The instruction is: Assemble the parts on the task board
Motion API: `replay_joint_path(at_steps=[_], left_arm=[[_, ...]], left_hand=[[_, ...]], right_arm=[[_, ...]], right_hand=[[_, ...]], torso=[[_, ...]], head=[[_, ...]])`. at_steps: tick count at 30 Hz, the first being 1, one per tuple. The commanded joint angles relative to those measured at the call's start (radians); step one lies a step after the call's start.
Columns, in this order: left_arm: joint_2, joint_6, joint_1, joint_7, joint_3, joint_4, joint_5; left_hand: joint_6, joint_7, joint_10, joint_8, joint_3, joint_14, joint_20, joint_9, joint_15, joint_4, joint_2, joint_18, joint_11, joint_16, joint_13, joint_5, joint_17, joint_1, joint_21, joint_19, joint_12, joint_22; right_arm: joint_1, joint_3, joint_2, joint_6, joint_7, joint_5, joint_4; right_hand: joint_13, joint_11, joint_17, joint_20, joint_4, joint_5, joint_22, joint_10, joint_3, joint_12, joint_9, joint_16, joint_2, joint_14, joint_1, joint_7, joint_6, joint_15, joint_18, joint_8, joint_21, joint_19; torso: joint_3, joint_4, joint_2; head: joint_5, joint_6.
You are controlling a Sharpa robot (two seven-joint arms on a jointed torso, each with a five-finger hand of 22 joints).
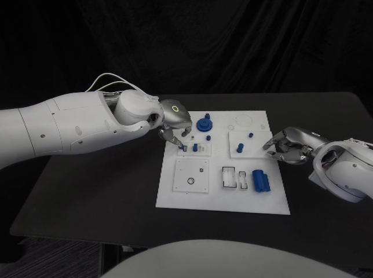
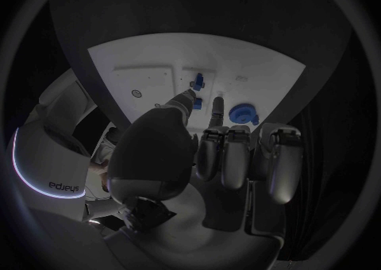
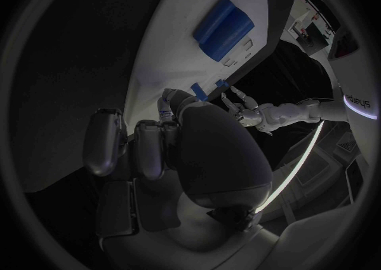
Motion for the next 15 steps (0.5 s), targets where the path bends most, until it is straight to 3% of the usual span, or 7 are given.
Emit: replay_joint_path(at_steps=[1,15], left_arm=[[0.003,0.026,-0.002,0.023,0.001,-0.001,-0.004],[0.014,0.046,-0.01,0.035,0.001,-0.01,-0.004]], left_hand=[[0.0,-0.004,0.108,0.002,-0.002,0.106,0.002,0.006,0.001,-0.006,0.01,-0.014,0.004,0.007,0.263,0.011,0.263,-0.004,0.004,0.102,0.003,0.263],[-0.008,-0.005,0.108,-0.008,0.008,0.106,0.001,0.018,0.001,-0.018,0.025,-0.014,0.01,0.007,0.263,0.029,0.263,-0.003,0.004,0.102,0.003,0.263]], right_arm=[[-0.001,0.0,0.0,-0.01,0.007,-0.001,0.002],[-0.001,0.0,0.002,-0.01,0.01,0.01,-0.002]], right_hand=[[0.098,0.001,0.127,0.002,0.006,0.002,0.18,0.006,0.002,0.004,0.0,0.006,0.001,0.07,-0.009,-0.001,0.008,0.004,-0.007,0.002,0.004,0.008],[0.097,0.001,0.127,0.002,0.006,0.005,0.18,0.006,0.002,0.003,0.0,0.006,0.001,0.071,-0.009,0.0,0.007,0.004,-0.007,0.001,0.005,0.008]], torso=[[-0.0009,-0.001,0.0],[0.0012,-0.0012,-0.002]], head=[[0.0,0.0],[-0.004,0.0]])
